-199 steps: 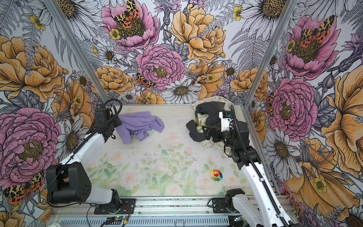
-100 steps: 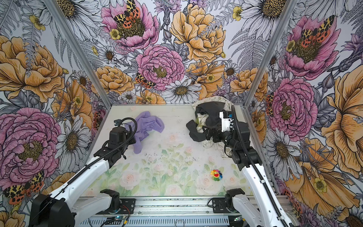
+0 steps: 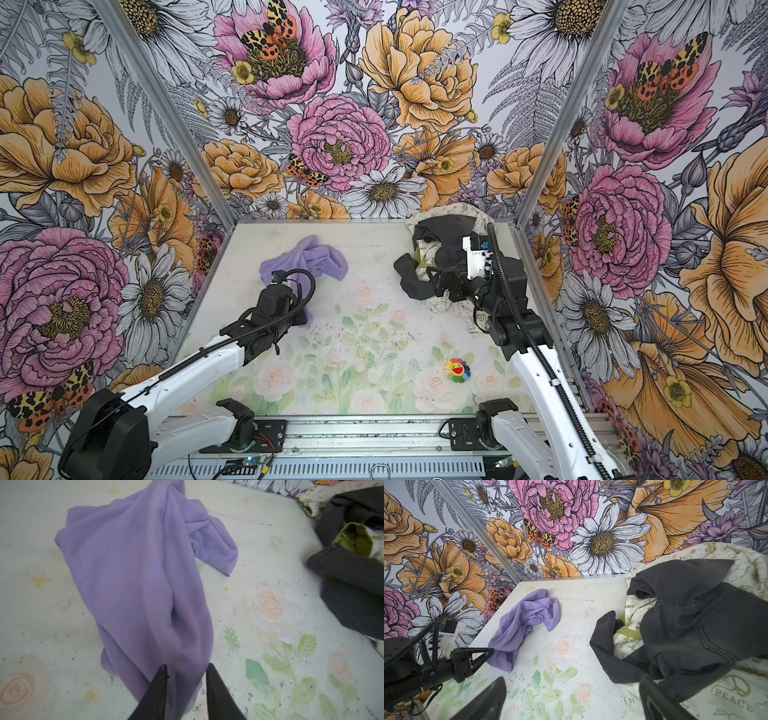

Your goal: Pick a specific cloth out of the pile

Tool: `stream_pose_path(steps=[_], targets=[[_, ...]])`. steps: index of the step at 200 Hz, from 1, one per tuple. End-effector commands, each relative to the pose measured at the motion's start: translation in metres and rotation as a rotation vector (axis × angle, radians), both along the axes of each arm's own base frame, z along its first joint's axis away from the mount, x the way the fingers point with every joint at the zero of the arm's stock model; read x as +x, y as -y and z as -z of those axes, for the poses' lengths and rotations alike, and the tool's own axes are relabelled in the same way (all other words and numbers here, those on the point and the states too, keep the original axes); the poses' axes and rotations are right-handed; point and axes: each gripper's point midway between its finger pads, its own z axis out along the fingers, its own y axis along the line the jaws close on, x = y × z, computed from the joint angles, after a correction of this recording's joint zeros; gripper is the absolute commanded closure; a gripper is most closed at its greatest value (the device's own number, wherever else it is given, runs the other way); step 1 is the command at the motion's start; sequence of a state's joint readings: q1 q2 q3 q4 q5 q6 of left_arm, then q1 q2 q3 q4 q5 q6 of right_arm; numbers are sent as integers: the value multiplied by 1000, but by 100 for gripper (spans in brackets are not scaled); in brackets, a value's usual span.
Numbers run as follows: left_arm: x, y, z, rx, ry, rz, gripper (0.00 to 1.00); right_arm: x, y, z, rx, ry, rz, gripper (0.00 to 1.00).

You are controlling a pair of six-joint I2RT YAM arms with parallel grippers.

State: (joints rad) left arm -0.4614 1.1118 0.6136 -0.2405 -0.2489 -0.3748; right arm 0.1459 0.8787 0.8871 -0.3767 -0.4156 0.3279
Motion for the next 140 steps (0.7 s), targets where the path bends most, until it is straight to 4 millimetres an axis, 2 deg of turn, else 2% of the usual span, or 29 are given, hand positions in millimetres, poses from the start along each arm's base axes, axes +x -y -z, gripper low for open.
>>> stream_pose_path(steps=[1,18,32,45,60,80,97,140], targets=[[9,26,-60,-77,128,125,38,-2,-1,-3,-6,26,0,1],[11,24,-91,-72,203,126,17,-1,-1,-3,-6,25,2,0],[13,19,-109,-63,256,111,6,-1,-1,-3,-7,26,2,1],[17,16,-116,-65,279,108,2,0,-1,-3,-7,25,3,1],[22,17,-114,-93,271,115,1,0,-1,-3,-7,24,2,0],[33,23,-100,-145,232,130,1,0,-1,-2,-8,24,3,1],[44,26,-79,-182,188,127,1,-1,-2,-2,-7,21,2,0],[61,38,-14,-218,59,138,1,-1,-1,0,-10,20,6,1]])
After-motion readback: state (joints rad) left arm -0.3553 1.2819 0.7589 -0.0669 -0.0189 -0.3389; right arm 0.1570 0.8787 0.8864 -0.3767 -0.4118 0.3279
